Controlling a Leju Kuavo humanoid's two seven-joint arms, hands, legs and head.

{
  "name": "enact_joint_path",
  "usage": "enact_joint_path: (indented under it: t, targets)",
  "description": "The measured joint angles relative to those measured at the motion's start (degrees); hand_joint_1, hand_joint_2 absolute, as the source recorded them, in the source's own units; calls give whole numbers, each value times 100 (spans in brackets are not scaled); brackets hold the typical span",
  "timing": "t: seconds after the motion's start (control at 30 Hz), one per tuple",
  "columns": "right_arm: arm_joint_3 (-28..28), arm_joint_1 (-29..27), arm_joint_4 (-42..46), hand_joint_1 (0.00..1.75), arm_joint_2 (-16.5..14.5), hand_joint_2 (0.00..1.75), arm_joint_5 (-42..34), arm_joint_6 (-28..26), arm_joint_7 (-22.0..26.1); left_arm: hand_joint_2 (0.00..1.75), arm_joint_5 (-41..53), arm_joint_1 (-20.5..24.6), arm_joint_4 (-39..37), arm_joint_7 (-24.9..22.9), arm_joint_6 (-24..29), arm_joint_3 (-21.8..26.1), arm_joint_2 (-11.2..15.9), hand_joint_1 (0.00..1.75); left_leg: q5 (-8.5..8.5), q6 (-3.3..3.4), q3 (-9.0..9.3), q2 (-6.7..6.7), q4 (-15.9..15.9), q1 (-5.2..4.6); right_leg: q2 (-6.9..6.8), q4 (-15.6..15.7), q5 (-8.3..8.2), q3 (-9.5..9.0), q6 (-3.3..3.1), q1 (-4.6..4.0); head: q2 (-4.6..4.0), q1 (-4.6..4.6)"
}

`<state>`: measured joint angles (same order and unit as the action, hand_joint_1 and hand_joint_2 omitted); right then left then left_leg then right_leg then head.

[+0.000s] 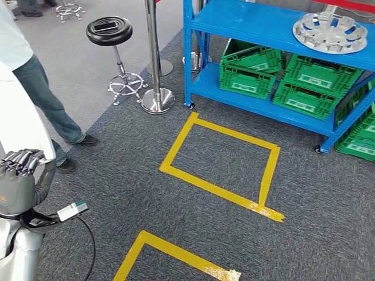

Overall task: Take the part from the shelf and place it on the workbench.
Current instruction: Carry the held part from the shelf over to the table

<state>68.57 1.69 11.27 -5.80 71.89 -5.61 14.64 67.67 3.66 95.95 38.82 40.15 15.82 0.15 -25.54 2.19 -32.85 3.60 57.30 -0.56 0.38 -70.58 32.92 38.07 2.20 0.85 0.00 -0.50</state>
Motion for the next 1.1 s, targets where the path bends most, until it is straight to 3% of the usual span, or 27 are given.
enact_joint_path:
  t: [0.07,0.13,0.2,0.23,0.3,0.37,0.43,0.47,0.53,0.6,0.67,0.73,0.8,0.87,0.93,0.97,1.0,1.03,1.1]
  targets:
    - [-2,7,0,0,6,175,0,-1,1,175,-4,3,0,0,0,0,-2,175,-15,-24,-14,153,40,0,240,793,-375,-337,-37,21,0,-3]
    - [-6,15,-1,0,11,175,1,-2,-1,175,-9,7,-1,0,-1,-1,-5,175,-18,-78,-69,288,81,9,427,1202,-463,-545,-64,37,0,-9]
    - [-9,20,-2,0,11,175,1,-4,-4,175,-10,-6,-2,0,-2,-2,-1,175,2,-144,-118,416,86,27,352,1237,-448,-596,-98,34,0,-15]
    - [-9,22,-3,0,8,175,0,-5,-4,175,-10,-17,-2,0,-2,-3,4,175,-4,-176,-129,397,99,28,284,1257,-458,-613,-124,40,0,-15]
    - [-9,22,-5,0,7,175,-2,-8,-1,175,-12,-8,-2,0,-2,-4,18,175,-168,-242,-256,105,369,15,127,1301,-467,-659,-187,55,0,-51]
    - [-9,13,-6,0,10,175,-8,-13,-2,175,-11,5,-4,0,-2,-7,20,175,-517,-310,-607,-230,1097,40,-45,1308,-447,-689,-231,41,0,-88]
    - [-9,7,-6,0,10,175,-16,-13,-6,175,-9,-5,-10,0,-2,-9,19,175,-710,-361,-937,-301,1739,97,-218,1306,-420,-705,-240,33,0,-90]
    - [-9,8,-6,0,10,175,-19,-11,-8,175,-9,-10,-13,0,-2,-9,19,175,-650,-379,-963,-311,1773,122,-297,1305,-406,-717,-233,34,0,-90]
    - [-10,15,-7,0,9,175,-20,-5,-8,175,-9,-11,-15,0,-2,-9,22,175,-256,-394,-662,-406,1162,152,-440,1305,-366,-769,-199,39,0,-92]
    - [-11,23,-8,0,9,175,-20,-1,-7,175,-9,-2,-16,0,-2,-9,25,175,14,-361,-271,-659,399,113,-559,1305,-318,-820,-139,21,0,-92]
    - [-11,31,-8,0,10,175,-21,-1,-7,175,-8,2,-18,0,-2,-9,26,175,24,-282,-165,-761,141,57,-667,1315,-288,-851,-74,-6,0,-88]
    - [-11,36,-8,0,10,175,-22,0,-7,175,-8,-4,-17,0,-2,-8,34,175,39,-190,-187,-619,117,54,-765,1336,-262,-873,-4,0,0,-85]
    - [-11,38,-8,0,10,175,-22,1,-7,175,-9,6,-15,0,-1,-5,38,175,66,-106,-170,-492,68,73,-564,1172,-115,-803,46,21,0,-64]
    - [-15,31,-12,0,9,175,-20,2,-8,175,-5,23,-15,1,0,-5,34,175,79,-43,-164,-369,44,75,-196,503,225,-475,52,27,0,-28]
    - [-19,6,-19,0,8,175,-18,2,-12,175,-1,26,-16,2,0,-5,31,175,75,-14,-170,-212,49,55,-55,-267,478,-51,38,21,0,-16]
    - [-19,-5,-21,0,9,175,-19,1,-14,175,0,24,-17,2,0,-5,31,175,73,-11,-168,-125,53,47,-39,-396,443,55,29,19,0,-16]
    - [-18,-11,-21,0,9,175,-19,-1,-15,175,0,22,-18,2,0,-4,31,175,72,-12,-163,-36,60,43,-24,-284,288,47,17,19,0,-16]
    - [-17,-11,-21,0,10,175,-20,-1,-15,175,0,22,-18,2,0,-4,31,175,69,-17,-157,51,69,43,17,38,53,-66,2,22,0,-14]
    - [-20,-5,-22,0,13,175,-19,-1,-15,175,1,27,-18,2,-1,-4,27,175,51,-46,-175,202,113,45,295,826,-325,-381,-24,51,0,-16]
